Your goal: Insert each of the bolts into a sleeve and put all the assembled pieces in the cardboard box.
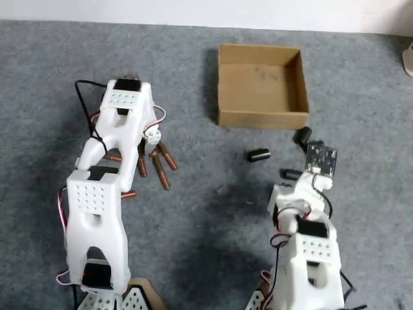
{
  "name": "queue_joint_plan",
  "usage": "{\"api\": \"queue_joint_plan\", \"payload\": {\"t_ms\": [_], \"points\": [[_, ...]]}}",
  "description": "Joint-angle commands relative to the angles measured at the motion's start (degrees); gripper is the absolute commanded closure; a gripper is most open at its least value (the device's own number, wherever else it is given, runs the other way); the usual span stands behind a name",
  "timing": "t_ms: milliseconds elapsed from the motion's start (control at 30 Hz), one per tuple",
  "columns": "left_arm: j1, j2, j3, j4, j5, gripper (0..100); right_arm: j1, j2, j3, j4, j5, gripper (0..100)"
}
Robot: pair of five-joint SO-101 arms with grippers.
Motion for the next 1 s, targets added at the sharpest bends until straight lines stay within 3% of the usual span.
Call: {"api": "queue_joint_plan", "payload": {"t_ms": [0,167,333,567,667,967], "points": [[2.68,-3.47,-0.75,3.08,0.7,100,-0.75,-12.35,3.56,-1.1,0.18,99.5],[2.51,-5.85,-0.31,2.99,0.7,100,-0.84,-32.31,13.23,0.84,0.44,99.5],[2.24,-8.84,3.47,0.09,0.62,100,-7.08,-47.96,17.01,13.76,0.62,99.5],[2.33,-18.33,15.96,-10.73,0.62,100,-9.89,-44.79,16.84,14.11,0.7,99.5],[2.51,-24.4,23.16,-16.26,0.62,100,-14.2,-44.79,16.92,14.11,5.63,99.5],[2.51,-43.65,49.54,-42.9,0.7,100,-18.42,-44.35,17.19,14.46,5.71,99.5]]}}
